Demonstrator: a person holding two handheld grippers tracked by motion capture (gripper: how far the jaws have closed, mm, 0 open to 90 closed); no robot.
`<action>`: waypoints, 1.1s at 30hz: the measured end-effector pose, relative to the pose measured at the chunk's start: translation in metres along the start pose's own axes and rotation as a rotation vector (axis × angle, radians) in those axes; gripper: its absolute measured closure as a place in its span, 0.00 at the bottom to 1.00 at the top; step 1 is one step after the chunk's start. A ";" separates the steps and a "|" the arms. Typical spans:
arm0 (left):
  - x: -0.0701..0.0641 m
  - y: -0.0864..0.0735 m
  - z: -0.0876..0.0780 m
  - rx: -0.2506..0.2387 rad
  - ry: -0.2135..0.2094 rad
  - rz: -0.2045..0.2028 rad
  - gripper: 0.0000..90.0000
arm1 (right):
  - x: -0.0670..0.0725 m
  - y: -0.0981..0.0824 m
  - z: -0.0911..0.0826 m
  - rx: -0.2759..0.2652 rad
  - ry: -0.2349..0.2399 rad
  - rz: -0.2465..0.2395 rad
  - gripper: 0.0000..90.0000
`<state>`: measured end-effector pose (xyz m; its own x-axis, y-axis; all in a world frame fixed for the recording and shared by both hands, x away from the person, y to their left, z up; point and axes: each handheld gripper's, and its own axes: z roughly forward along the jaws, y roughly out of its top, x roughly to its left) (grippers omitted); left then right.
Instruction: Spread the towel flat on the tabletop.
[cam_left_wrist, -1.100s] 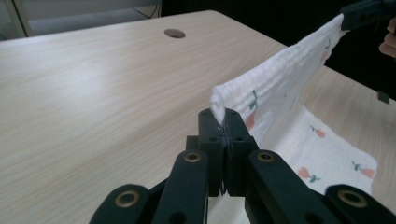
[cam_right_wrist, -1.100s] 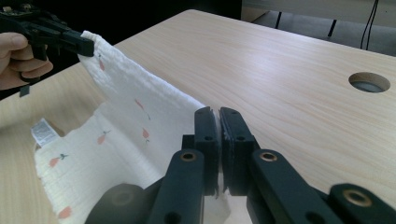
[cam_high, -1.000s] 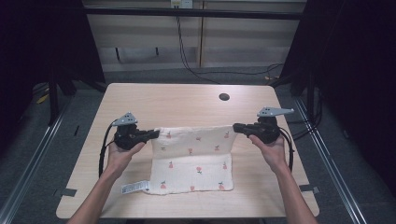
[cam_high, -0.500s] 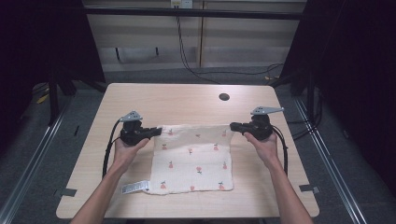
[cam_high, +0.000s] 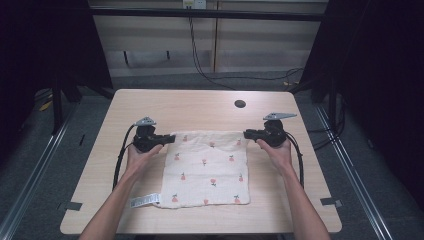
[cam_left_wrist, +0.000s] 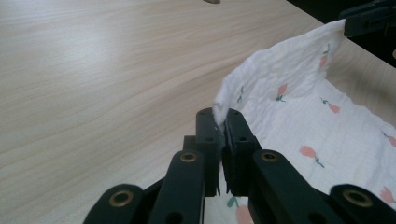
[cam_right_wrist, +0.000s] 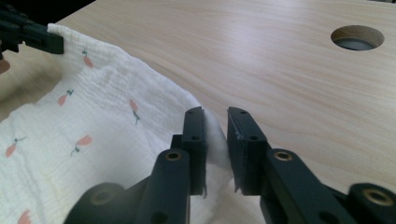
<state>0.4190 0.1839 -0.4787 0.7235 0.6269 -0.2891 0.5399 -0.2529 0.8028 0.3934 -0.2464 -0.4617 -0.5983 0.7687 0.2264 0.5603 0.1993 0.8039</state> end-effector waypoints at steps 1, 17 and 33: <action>0.000 0.000 0.000 0.000 0.000 0.000 0.96 | 0.000 0.000 0.000 0.000 0.000 0.000 0.85; -0.002 0.000 -0.013 -0.003 0.021 -0.001 0.78 | 0.002 0.002 -0.010 -0.013 -0.028 0.006 0.74; -0.011 -0.012 -0.041 0.038 -0.011 0.044 0.77 | 0.027 -0.018 -0.014 0.049 0.027 -0.051 0.63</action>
<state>0.3867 0.2103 -0.4634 0.7518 0.6061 -0.2596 0.5228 -0.3081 0.7948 0.3589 -0.2376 -0.4625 -0.6418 0.7401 0.2009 0.5554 0.2679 0.7872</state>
